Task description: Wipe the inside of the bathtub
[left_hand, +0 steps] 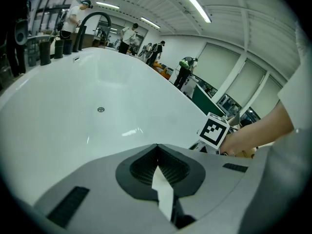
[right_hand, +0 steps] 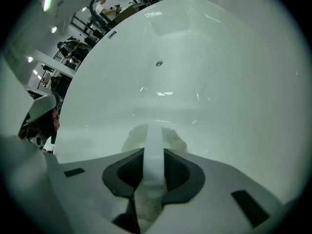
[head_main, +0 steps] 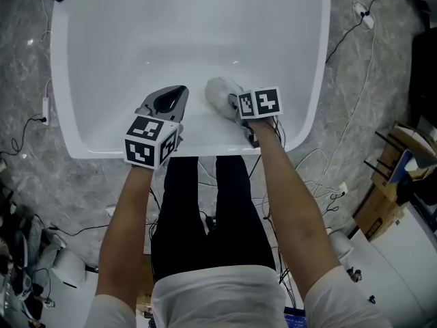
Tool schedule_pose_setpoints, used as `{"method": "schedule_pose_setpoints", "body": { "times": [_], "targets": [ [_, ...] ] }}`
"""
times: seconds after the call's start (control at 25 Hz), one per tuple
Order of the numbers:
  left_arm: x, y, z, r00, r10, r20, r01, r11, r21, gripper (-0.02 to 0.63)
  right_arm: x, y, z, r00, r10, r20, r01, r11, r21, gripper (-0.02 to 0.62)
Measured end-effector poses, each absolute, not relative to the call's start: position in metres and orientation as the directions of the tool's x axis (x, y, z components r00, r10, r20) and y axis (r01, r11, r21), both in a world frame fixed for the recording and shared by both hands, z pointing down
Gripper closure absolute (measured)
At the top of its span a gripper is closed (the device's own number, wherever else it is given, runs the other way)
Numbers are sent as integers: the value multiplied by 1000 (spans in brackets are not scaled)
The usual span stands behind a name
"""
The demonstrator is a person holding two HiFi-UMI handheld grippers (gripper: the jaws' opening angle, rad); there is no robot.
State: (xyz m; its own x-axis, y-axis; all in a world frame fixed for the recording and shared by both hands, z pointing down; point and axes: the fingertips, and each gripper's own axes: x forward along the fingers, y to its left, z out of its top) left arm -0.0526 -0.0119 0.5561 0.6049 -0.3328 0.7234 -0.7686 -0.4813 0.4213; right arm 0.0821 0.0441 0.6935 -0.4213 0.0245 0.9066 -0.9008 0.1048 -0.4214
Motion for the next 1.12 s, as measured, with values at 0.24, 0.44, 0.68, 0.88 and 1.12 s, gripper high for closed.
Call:
{"method": "schedule_pose_setpoints", "body": {
  "times": [0.24, 0.44, 0.68, 0.88, 1.12],
  "targets": [
    [-18, -7, 559, 623, -307, 719, -748, -502, 434, 600, 120, 48, 691, -389, 39, 921, -912, 123, -390, 497],
    [3, -6, 564, 630, -292, 720, -738, -514, 438, 600, 150, 51, 691, -334, 68, 940, -927, 158, -341, 497],
    [17, -9, 565, 636, -279, 719, -727, -530, 438, 600, 162, 53, 691, -268, 105, 958, -940, 188, -284, 497],
    [17, -11, 573, 631, -268, 728, -726, -536, 431, 600, 162, 51, 698, -198, 115, 973, -953, 209, -218, 498],
    [11, -16, 590, 619, -250, 744, -727, -540, 423, 600, 167, 45, 715, -169, 131, 977, -960, 202, -193, 498]
  ]
}}
